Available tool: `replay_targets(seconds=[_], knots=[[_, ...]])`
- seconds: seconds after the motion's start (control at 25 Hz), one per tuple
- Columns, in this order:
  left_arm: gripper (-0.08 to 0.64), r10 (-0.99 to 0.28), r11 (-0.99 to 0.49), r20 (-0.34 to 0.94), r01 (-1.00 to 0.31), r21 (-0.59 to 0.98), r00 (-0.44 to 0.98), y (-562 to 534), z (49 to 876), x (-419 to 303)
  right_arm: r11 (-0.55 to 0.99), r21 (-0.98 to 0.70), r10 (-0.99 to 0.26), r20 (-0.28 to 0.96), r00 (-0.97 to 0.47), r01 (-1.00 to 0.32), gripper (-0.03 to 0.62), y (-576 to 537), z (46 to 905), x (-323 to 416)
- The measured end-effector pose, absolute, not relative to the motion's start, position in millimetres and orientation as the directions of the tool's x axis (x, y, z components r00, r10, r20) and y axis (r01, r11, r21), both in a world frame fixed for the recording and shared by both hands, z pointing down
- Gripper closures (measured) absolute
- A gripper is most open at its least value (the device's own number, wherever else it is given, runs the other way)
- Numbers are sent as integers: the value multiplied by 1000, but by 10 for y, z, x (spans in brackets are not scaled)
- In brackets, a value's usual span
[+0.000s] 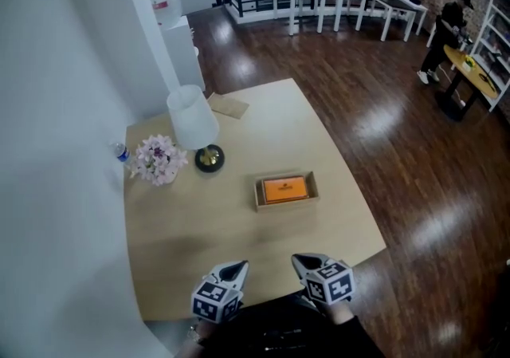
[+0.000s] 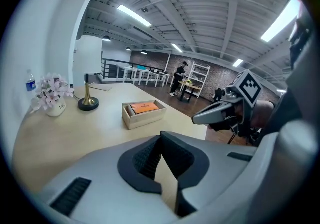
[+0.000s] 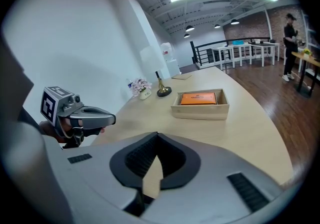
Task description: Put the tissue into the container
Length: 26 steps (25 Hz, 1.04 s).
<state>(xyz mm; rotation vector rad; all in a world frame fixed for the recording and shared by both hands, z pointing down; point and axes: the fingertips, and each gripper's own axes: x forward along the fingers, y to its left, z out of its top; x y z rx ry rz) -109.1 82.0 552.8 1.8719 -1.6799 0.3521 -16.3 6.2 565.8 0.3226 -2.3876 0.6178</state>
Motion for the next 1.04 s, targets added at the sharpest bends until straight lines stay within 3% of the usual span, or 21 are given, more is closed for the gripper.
replay_targets(seconds=[1.04], knots=[[560, -803, -42, 568, -967, 252, 183, 824, 5546, -1114, 858, -345, -72, 653, -754, -380, 583, 105, 5699, -156]])
